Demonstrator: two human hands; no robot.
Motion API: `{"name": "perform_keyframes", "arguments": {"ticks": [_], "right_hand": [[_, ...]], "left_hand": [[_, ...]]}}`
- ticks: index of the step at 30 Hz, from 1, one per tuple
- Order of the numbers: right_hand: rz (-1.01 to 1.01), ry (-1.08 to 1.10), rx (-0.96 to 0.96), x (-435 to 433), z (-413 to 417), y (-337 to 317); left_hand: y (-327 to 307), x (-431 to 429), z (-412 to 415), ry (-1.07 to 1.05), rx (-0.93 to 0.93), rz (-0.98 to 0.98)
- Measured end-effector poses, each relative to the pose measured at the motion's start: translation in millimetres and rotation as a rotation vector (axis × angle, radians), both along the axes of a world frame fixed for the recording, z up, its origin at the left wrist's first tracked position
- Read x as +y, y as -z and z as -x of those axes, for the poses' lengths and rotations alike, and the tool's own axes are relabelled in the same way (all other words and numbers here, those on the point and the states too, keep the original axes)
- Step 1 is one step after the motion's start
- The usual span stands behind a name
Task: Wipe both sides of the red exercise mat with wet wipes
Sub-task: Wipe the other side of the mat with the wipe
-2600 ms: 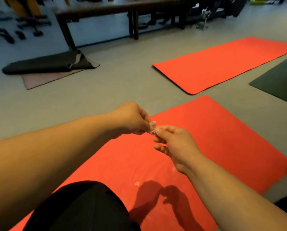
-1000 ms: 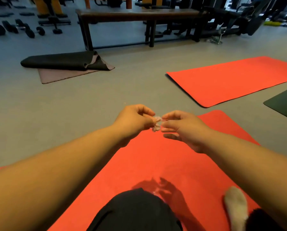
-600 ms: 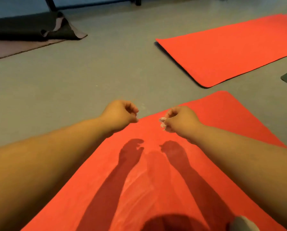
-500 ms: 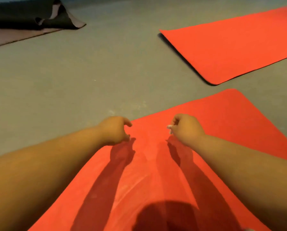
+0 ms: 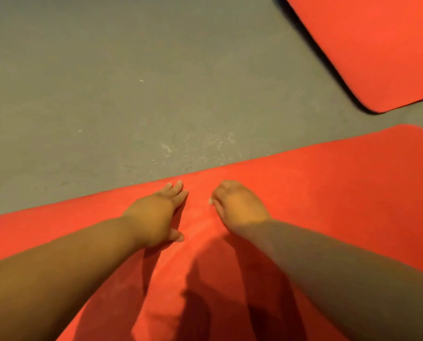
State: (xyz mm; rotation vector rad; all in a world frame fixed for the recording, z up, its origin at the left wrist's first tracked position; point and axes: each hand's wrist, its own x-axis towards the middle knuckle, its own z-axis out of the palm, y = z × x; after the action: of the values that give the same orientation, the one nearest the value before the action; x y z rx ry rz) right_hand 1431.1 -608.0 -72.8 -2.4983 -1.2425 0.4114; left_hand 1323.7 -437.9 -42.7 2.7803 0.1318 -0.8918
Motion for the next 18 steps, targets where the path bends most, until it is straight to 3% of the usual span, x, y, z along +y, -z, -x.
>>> {"name": "perform_keyframes", "arguments": {"ticks": [3, 5, 10, 13, 15, 18], "right_hand": [[0.045, 0.462, -0.134, -27, -79, -3], [0.077, 0.619, -0.116, -33, -94, 1], [-0.047, 0.226, 0.056, 23, -9, 5], [-0.003, -0.092, 0.064, 32, -18, 0], [0.025, 0.047, -0.015, 11, -53, 1], [0.068, 0.493, -0.131, -32, -110, 3]], "left_hand": [[-2, -3, -7, 0.030, 0.024, -0.035], [-2, -4, -10, 0.028, 0.035, -0.053], [-4, -4, -13, 0.044, 0.048, -0.070], [-4, -4, -13, 0.030, 0.044, -0.075], [-3, -5, -13, 0.028, 0.052, -0.071], [-4, -5, -13, 0.018, 0.055, -0.087]]}}
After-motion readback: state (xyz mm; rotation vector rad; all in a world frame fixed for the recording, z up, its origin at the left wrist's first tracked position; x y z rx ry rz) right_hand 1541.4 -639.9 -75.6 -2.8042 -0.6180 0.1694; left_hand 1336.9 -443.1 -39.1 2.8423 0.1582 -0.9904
